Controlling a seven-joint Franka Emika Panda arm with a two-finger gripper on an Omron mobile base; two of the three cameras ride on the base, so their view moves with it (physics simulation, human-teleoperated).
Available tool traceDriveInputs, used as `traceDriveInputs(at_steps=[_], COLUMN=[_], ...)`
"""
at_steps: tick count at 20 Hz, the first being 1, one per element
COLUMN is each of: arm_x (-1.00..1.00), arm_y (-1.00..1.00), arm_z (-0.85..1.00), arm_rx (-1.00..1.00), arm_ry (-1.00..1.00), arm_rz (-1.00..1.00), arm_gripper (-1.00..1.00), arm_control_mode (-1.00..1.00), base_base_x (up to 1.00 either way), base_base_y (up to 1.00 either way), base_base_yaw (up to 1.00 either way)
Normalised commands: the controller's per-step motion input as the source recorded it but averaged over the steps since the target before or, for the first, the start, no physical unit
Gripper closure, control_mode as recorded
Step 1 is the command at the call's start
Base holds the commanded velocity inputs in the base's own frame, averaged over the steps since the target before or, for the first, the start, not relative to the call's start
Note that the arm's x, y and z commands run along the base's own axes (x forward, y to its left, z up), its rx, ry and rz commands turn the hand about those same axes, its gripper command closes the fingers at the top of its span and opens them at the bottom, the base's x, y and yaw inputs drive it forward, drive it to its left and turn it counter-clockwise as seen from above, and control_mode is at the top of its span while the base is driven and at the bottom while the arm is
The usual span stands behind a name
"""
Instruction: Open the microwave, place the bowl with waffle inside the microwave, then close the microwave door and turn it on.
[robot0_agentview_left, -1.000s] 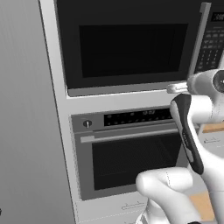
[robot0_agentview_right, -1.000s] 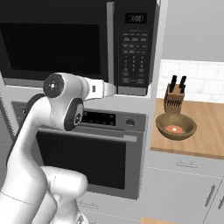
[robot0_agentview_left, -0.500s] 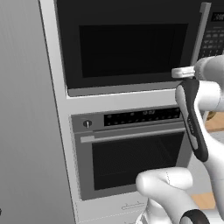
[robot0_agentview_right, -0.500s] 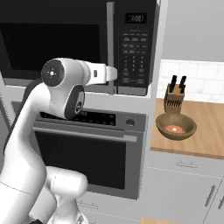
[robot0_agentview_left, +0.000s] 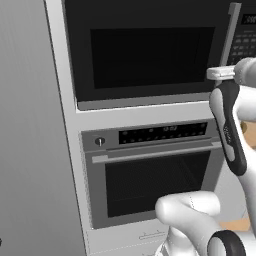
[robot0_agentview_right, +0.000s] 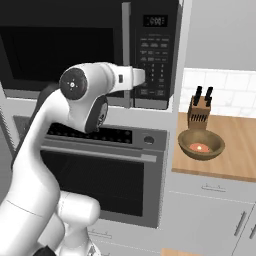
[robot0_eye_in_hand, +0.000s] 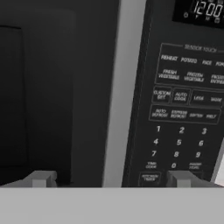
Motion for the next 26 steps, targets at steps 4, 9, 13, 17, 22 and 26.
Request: traceDriveInputs(at_steps=[4, 9, 13, 17, 22, 26], arm_x=[0.55, 0.82, 0.94, 0.80, 0.67, 0.56], arm_y=[-0.37, -0.25, -0.04, 0.00, 0.07, 0.59], arm_z=[0.00, 0.00, 0.00, 0.00, -0.12, -0.48], arm_rx=[0.05, 0.04, 0.01, 0.02, 0.05, 0.08], arm_ry=[0.00, 0.01, 0.02, 0.00, 0.00, -0.11], arm_rz=[0.02, 0.00, 0.00, 0.00, 0.00, 0.00], arm_gripper=[-1.00, -1.00, -1.00, -1.00, 1.00, 1.00], arm_control_mode=[-1.00, -1.00, -1.00, -1.00, -1.00, -1.00], base_base_x=[0.00, 0.00, 0.00, 0.00, 0.00, 0.00], base_base_y=[0.00, 0.00, 0.00, 0.00, 0.00, 0.00], base_base_yaw=[0.00, 0.00, 0.00, 0.00, 0.00, 0.00])
